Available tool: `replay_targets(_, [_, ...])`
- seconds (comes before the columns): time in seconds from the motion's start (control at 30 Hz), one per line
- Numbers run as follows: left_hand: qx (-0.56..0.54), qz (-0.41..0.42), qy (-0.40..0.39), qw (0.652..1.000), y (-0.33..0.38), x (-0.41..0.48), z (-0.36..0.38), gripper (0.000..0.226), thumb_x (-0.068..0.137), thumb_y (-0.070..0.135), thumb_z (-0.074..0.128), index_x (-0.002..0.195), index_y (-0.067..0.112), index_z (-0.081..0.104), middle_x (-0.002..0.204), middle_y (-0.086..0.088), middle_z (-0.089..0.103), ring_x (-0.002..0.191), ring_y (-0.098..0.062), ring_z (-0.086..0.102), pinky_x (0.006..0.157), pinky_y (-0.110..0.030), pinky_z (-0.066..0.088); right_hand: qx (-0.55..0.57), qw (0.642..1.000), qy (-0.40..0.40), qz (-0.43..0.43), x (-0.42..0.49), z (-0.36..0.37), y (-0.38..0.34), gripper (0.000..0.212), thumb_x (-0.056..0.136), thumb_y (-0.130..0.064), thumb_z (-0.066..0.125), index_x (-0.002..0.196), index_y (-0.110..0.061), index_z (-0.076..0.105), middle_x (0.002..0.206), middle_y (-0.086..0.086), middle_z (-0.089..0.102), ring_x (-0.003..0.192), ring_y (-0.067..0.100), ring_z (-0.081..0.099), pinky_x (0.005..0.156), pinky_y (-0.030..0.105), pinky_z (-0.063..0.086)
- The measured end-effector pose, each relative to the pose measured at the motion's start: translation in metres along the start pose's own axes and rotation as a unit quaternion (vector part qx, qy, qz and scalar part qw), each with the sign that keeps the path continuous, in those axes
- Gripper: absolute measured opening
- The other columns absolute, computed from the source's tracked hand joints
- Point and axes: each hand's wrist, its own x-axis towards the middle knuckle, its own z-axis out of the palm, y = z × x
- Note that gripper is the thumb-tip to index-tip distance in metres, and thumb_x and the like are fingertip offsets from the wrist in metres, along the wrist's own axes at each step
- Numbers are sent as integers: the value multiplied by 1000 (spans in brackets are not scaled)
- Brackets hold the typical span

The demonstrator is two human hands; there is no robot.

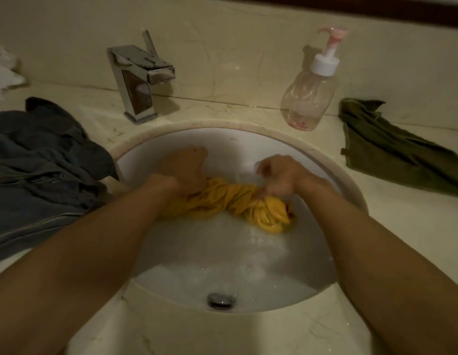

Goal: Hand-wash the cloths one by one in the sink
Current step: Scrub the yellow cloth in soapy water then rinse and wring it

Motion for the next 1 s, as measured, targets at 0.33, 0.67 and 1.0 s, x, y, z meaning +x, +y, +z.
replay_targets(0.33, [69, 49, -193, 978, 13, -1, 13, 77, 66, 66, 79, 129, 27, 59, 130, 1, 59, 116, -22, 59, 98, -36, 50, -129, 980, -154, -18, -9, 20, -29, 90, 77, -58, 83, 151, -25, 44, 147, 0, 51, 129, 28, 55, 98, 37, 52])
replay_targets(0.67, [-7, -60, -257, 965, 15, 4, 0, 46, 73, 51, 51, 95, 12, 63, 117, -15, 62, 91, -27, 60, 79, -35, 47, 57, 978, -200, 15, -9, 9, -19, 55, 71, -47, 82, 115, -16, 70, 112, 4, 71, 101, 27, 71, 91, 48, 61])
replay_targets(1.0, [-86, 106, -82, 987, 18, 2, 7, 21, 87, 43, 68, 101, 29, 61, 107, 7, 62, 100, -16, 58, 89, -33, 47, -127, 989, -55, -60, 6, 31, -28, 61, 79, -55, 73, 133, -29, 59, 135, -3, 57, 127, 28, 56, 93, 38, 48])
